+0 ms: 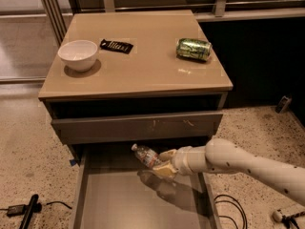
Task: Pick water bottle from middle drawer and place on counter
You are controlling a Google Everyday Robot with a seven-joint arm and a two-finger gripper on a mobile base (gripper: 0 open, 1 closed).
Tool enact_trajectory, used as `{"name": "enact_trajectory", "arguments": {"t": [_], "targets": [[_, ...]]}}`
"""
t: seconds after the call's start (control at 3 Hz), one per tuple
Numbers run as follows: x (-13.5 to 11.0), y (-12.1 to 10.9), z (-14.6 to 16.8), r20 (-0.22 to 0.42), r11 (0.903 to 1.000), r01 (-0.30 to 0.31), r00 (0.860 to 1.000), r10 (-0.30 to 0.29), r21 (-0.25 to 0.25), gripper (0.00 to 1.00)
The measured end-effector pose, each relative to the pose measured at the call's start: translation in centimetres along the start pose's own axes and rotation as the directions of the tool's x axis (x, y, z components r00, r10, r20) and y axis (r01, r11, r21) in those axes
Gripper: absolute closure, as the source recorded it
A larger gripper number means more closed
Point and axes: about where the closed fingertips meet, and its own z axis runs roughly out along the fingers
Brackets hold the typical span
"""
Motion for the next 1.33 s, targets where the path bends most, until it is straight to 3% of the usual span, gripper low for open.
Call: {"name": "enact_trajectory", "arguments": {"t": [0.67,1.0,1.33], "targets": [[-2.4,2.4,-7.9,0.010,0.9926,0.098,0.995,-0.098,-0.071,1.00],[-5.0,1.0,-11.0,0.012,0.9913,0.107,0.994,-0.106,-0.076,1.00],[-9.8,-1.2,-15.8,0.002,0.9898,0.132,0.991,-0.132,-0.055,1.00]]}}
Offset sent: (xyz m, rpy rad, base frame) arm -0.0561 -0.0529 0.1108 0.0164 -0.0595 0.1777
